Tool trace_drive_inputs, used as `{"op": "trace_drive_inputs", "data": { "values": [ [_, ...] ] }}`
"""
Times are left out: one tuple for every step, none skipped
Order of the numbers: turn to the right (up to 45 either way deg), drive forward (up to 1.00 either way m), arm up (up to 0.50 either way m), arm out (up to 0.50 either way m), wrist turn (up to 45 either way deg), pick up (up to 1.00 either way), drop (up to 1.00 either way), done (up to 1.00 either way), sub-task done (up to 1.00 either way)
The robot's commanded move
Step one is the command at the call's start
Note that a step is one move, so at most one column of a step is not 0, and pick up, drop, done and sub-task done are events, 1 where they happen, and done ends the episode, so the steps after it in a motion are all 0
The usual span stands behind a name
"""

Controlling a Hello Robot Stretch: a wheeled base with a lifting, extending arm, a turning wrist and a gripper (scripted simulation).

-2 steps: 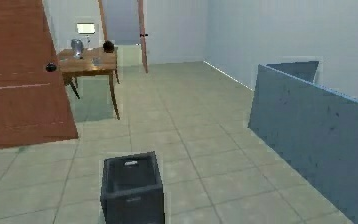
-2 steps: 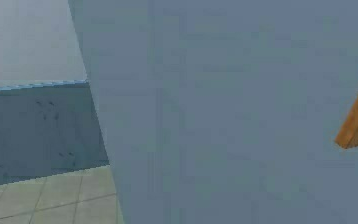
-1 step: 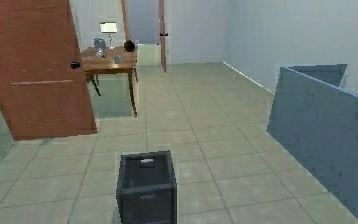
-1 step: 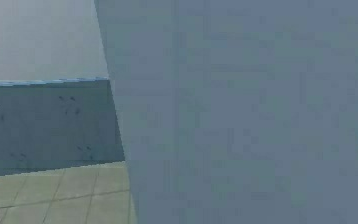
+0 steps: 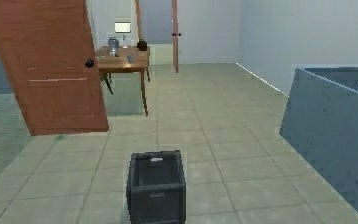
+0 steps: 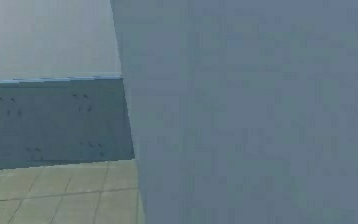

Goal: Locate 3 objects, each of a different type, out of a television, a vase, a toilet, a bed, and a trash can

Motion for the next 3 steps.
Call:
{"op": "trace_drive_inputs", "data": {
  "values": [
    [0.0, 0.35, 0.00, 0.00, 0.0, 0.00, 0.00, 0.00, 0.00],
    [45.0, 0.00, 0.00, 0.00, 0.0, 0.00, 0.00, 0.00, 0.00],
    [24.0, 0.00, 0.00, 0.00, 0.0, 0.00, 0.00, 0.00, 0.00]
  ]
}}
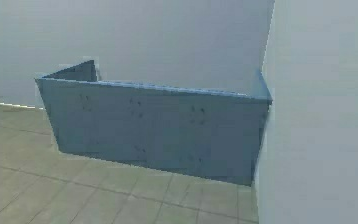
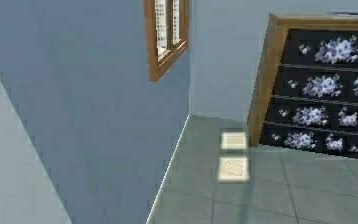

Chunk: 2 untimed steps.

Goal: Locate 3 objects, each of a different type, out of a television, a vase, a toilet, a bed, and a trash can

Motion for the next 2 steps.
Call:
{"op": "trace_drive_inputs", "data": {
  "values": [
    [0.0, 0.65, 0.00, 0.00, 0.0, 0.00, 0.00, 0.00, 0.00],
    [0.0, 0.00, 0.00, 0.00, 0.0, 0.00, 0.00, 0.00, 1.00]
  ]
}}
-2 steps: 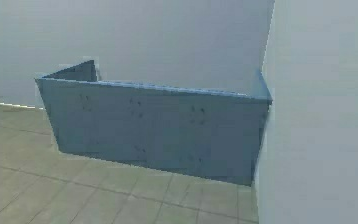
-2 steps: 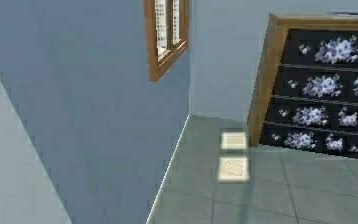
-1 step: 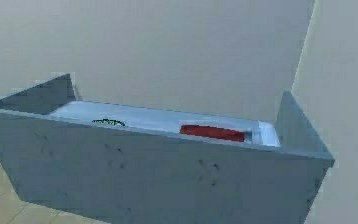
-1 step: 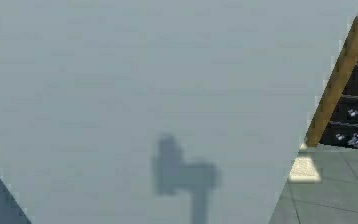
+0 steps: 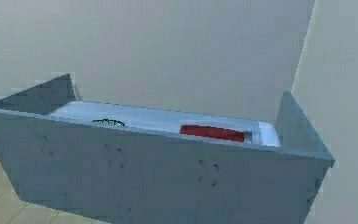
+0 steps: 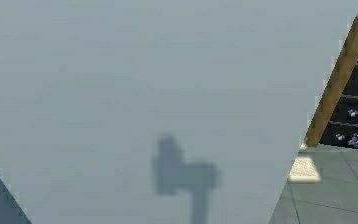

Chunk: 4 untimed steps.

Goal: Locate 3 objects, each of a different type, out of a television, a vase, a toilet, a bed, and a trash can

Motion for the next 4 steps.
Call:
{"op": "trace_drive_inputs", "data": {
  "values": [
    [-45.0, 0.00, 0.00, 0.00, 0.0, 0.00, 0.00, 0.00, 0.00],
    [-30.0, 0.00, 0.00, 0.00, 0.0, 0.00, 0.00, 0.00, 0.00],
    [0.0, 0.05, 0.00, 0.00, 0.0, 0.00, 0.00, 0.00, 0.00],
    [12.0, 0.00, 0.00, 0.00, 0.0, 0.00, 0.00, 0.00, 0.00]
  ]
}}
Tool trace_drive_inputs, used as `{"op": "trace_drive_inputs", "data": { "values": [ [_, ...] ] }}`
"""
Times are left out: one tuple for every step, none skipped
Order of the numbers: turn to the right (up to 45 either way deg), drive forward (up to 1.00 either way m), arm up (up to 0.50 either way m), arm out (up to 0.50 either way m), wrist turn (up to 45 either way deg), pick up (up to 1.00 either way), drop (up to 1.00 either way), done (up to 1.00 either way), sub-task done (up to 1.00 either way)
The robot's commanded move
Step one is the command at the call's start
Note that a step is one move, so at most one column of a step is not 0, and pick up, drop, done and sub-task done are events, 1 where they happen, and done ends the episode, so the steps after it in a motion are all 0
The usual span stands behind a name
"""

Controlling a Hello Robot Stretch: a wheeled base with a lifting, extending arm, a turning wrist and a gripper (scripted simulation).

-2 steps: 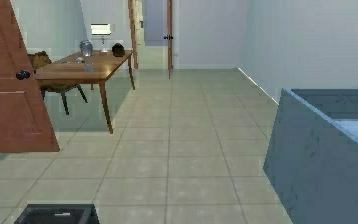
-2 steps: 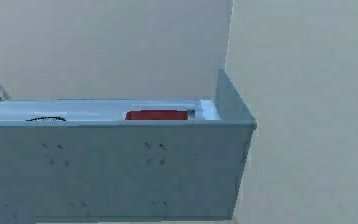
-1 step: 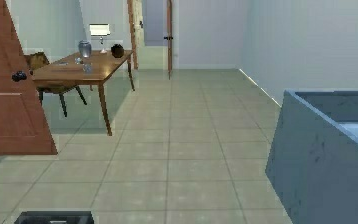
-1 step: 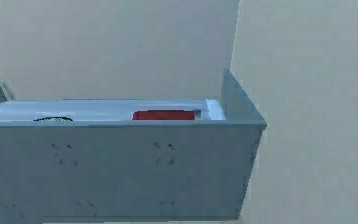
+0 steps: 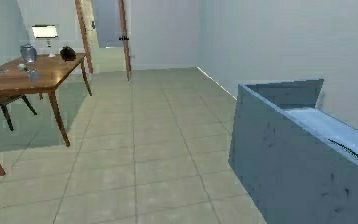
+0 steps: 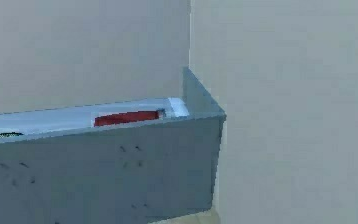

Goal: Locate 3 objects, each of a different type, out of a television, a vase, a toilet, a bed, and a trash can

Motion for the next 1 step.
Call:
{"op": "trace_drive_inputs", "data": {
  "values": [
    [0.0, 1.00, 0.00, 0.00, 0.0, 0.00, 0.00, 0.00, 0.00]
  ]
}}
